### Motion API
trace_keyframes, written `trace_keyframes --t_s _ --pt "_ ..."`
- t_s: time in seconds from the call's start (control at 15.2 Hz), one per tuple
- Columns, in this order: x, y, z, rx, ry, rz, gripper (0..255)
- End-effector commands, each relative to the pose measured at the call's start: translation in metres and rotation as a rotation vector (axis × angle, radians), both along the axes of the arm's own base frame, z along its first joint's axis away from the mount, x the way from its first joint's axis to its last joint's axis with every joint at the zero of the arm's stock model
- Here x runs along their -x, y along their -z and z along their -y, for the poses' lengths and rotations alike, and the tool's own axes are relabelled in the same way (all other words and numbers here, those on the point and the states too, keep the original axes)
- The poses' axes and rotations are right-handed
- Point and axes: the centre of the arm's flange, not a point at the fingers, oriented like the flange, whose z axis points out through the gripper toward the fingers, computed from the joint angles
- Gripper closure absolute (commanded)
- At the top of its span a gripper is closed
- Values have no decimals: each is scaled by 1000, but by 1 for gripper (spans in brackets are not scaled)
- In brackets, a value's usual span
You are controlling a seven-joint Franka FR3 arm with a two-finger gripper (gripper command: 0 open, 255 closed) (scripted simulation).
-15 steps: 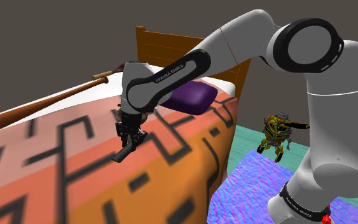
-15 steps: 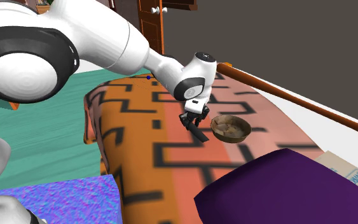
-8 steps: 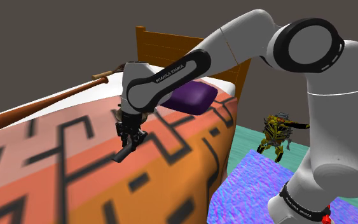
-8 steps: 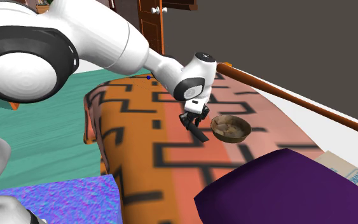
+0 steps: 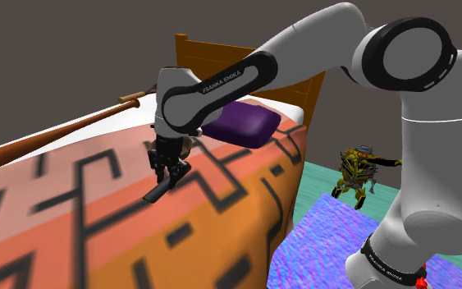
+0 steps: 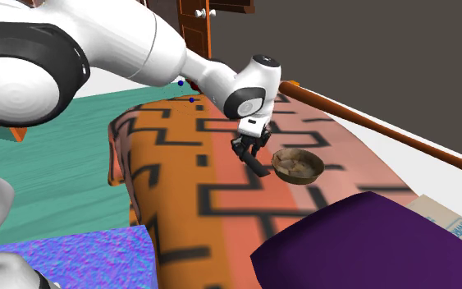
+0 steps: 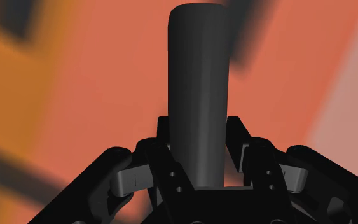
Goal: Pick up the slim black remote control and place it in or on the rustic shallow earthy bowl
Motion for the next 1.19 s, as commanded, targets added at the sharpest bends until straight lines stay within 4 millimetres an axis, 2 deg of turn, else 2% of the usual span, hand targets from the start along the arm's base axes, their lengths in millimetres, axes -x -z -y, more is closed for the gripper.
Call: trace_keyframes --t_s 0.0,1.12 --pt "-1 -11 0 0 0 0 255" --pt "-1 -101 0 0 0 0 255"
